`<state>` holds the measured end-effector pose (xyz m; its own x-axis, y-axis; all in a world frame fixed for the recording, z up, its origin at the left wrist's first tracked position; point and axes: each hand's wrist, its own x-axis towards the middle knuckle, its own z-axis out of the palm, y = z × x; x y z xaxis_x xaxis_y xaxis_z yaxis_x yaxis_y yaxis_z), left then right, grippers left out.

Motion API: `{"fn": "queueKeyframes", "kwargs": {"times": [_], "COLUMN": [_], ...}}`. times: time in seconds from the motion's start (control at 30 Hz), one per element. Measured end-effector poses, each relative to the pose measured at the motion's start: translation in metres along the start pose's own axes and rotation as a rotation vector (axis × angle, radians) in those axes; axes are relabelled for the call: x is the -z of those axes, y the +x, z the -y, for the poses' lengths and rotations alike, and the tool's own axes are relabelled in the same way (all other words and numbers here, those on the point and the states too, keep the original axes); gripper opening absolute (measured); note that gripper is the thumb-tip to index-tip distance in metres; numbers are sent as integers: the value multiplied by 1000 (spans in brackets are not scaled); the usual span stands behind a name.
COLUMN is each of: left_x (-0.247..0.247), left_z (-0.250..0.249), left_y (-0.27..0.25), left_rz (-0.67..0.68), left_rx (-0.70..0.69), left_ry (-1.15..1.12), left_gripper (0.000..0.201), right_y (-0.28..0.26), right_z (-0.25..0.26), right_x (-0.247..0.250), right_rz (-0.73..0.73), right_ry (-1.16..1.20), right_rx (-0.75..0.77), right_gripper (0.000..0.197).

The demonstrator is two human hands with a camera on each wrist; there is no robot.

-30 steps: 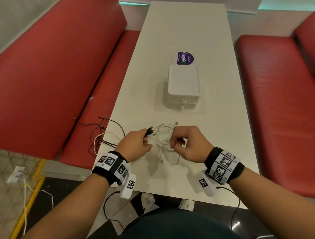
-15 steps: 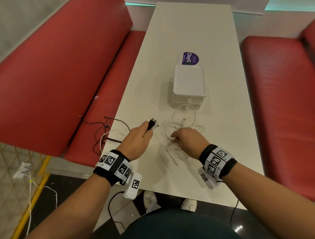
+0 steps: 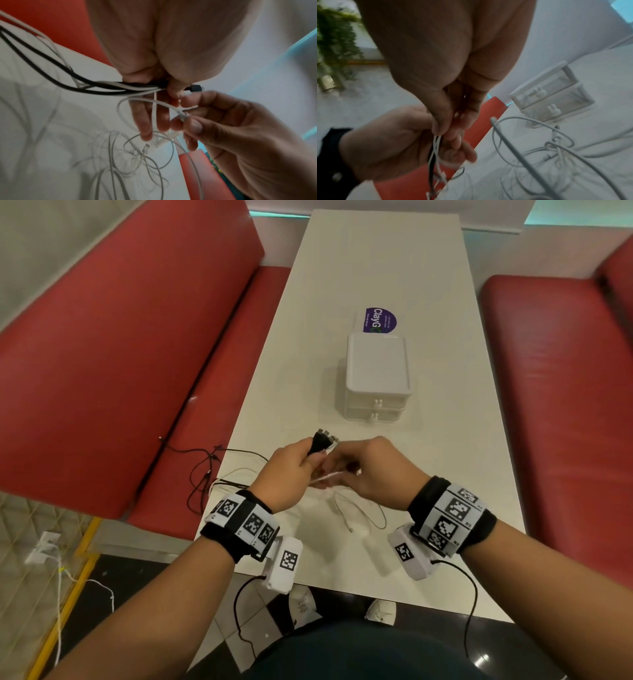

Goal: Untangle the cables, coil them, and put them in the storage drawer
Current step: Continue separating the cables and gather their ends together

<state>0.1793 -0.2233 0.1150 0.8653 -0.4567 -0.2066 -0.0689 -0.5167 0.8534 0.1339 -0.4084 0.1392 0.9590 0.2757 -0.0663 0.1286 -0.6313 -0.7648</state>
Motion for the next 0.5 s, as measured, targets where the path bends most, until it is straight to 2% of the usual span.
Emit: {"fn": "queueKeyframes", "kwargs": {"times": [0.07, 0.2, 0.37, 0.5], "left_x": [-1, -6, -9, -9], "left_z": [0, -4, -6, -5], "left_y": [-1, 0, 3, 1], "left_rz": [65, 71, 85, 153], "left_rx": [95, 128, 172, 155], "left_ry": [-240, -413, -478, -392], "left_gripper": [17, 21, 28, 26], "right_y": [0, 3, 8, 11], "right_z": [-3, -3, -5, -3], "right_x": [8, 17, 15, 16], "right_rz": [-75, -153, -167, -235], "right_ry": [56, 151, 138, 195], "right_rx": [-74, -94, -73, -106], "right_gripper": [10, 13, 22, 19]}}
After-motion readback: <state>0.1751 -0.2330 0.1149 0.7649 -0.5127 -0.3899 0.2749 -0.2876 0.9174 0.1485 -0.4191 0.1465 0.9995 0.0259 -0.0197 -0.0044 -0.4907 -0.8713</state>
